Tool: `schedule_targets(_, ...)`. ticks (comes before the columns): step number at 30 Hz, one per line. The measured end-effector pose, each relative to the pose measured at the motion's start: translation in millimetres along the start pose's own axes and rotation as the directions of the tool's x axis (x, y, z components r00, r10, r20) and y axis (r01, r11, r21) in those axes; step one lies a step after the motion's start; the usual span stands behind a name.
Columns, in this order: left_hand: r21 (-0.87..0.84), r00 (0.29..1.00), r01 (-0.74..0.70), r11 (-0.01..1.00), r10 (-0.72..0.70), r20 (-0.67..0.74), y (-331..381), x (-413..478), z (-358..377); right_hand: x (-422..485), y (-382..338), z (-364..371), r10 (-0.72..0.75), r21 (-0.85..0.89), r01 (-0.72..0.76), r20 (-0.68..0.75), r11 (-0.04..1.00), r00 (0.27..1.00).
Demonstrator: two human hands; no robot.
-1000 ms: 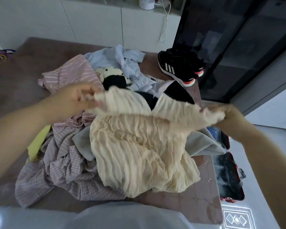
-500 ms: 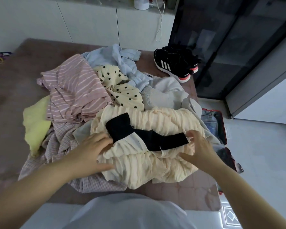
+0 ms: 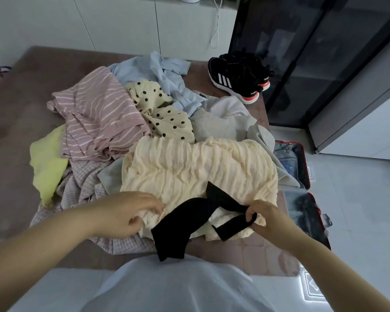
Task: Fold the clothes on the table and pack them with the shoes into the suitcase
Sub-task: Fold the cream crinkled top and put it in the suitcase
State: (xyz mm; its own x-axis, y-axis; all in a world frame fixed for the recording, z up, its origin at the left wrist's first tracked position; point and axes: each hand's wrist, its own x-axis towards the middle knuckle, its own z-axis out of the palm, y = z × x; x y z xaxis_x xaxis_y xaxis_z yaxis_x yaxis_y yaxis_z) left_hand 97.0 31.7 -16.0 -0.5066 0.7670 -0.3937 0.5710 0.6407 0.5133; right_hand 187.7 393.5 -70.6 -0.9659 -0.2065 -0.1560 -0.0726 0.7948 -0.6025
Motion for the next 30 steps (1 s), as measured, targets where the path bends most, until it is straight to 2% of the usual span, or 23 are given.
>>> schedule_targets(2, -0.093, 0.997, 0.050, 0.994, -0.055, -0.056, 5.7, 3.5, -16.1, -0.4, -4.9, 0.2, 0.023, -0.032, -0.020, 0.084, 0.999, 0.996)
schedule_targets(4, -0.132, 0.970, 0.068, 0.989, -0.097, -0.222, 6.7, 13.0, -32.2, 1.4, -9.4, -5.0, 0.064, -0.079, -0.050, 0.194, 0.996, 0.979)
schedule_targets(6, -0.049, 0.879, 0.051, 0.998, -0.068, -0.472, -1.1, 26.6, -48.1, 8.0, -17.7, -18.2, 0.115, -0.123, -0.082, 0.293, 0.989, 0.949)
schedule_targets(8, 0.037, 0.812, 0.149, 0.988, -0.101, -0.574, -15.0, 44.1, -62.3, 22.5, -27.3, -33.9, 0.108, -0.076, -0.089, 0.289, 0.993, 0.951)
schedule_targets(9, 0.042, 0.812, 0.225, 0.973, -0.164, -0.560, -21.7, 52.3, -67.5, 32.0, -30.0, -39.7, 0.088, -0.059, -0.077, 0.229, 0.995, 0.970)
schedule_targets(11, -0.047, 0.827, 0.315, 0.948, -0.298, -0.476, -28.6, 66.4, -75.1, 57.3, -32.3, -48.4, 0.028, -0.079, -0.030, -0.028, 0.996, 0.999)
schedule_targets(12, -0.119, 0.831, 0.326, 0.938, -0.345, -0.436, -30.2, 72.0, -77.8, 71.7, -31.7, -51.8, 0.012, -0.094, -0.027, -0.155, 0.995, 0.988)
schedule_targets(13, -0.182, 0.831, 0.331, 0.926, -0.377, -0.408, -31.7, 76.4, -79.4, 85.4, -31.2, -55.2, 0.031, -0.087, -0.052, -0.231, 0.995, 0.972)
schedule_targets(14, -0.216, 0.831, 0.333, 0.918, -0.394, -0.394, -34.6, 79.5, -81.1, 98.7, -30.4, -59.4, 0.073, -0.065, -0.091, -0.239, 0.994, 0.968)
schedule_targets(16, -0.210, 0.839, 0.332, 0.920, -0.390, -0.380, -38.3, 79.8, -87.8, 120.6, -25.6, -66.6, 0.173, -0.084, -0.180, -0.087, 0.980, 0.981)
schedule_targets(17, -0.199, 0.848, 0.327, 0.924, -0.379, -0.369, -39.5, 76.7, -93.4, 127.9, -23.8, -71.0, 0.221, -0.162, -0.215, 0.021, 0.963, 0.975)
schedule_targets(19, -0.182, 0.867, 0.317, 0.931, -0.362, -0.343, -40.1, 64.3, -109.5, 134.4, -20.5, -82.5, 0.266, -0.399, -0.181, 0.170, 0.899, 0.949)
schedule_targets(20, -0.173, 0.876, 0.305, 0.937, -0.347, -0.335, -40.8, 55.7, -118.8, 135.0, -20.4, -90.3, 0.265, -0.461, -0.144, 0.210, 0.876, 0.941)
schedule_targets(22, -0.153, 0.897, 0.258, 0.954, -0.295, -0.328, -42.5, 35.7, -136.5, 132.5, -21.4, -112.4, 0.295, -0.404, -0.170, 0.270, 0.899, 0.917)
schedule_targets(24, -0.140, 0.903, 0.229, 0.963, -0.264, -0.339, -44.3, 22.2, -152.3, 126.7, -30.7, -137.0, 0.327, -0.245, -0.255, 0.322, 0.935, 0.889)
schedule_targets(26, -0.108, 0.876, 0.247, 0.963, -0.270, -0.400, -50.9, 21.1, -167.1, 126.8, -38.4, -156.2, 0.300, -0.139, -0.272, 0.266, 0.952, 0.916)
schedule_targets(28, -0.065, 0.805, 0.287, 0.956, -0.277, -0.524, -57.9, 32.9, -181.1, 139.4, -43.5, -163.0, 0.267, -0.019, -0.266, 0.060, 0.964, 0.962)
schedule_targets(30, -0.088, 0.721, 0.328, 0.940, -0.310, -0.620, -64.9, 51.6, -186.4, 158.0, -39.8, -155.6, 0.272, 0.086, -0.262, -0.156, 0.961, 0.950)
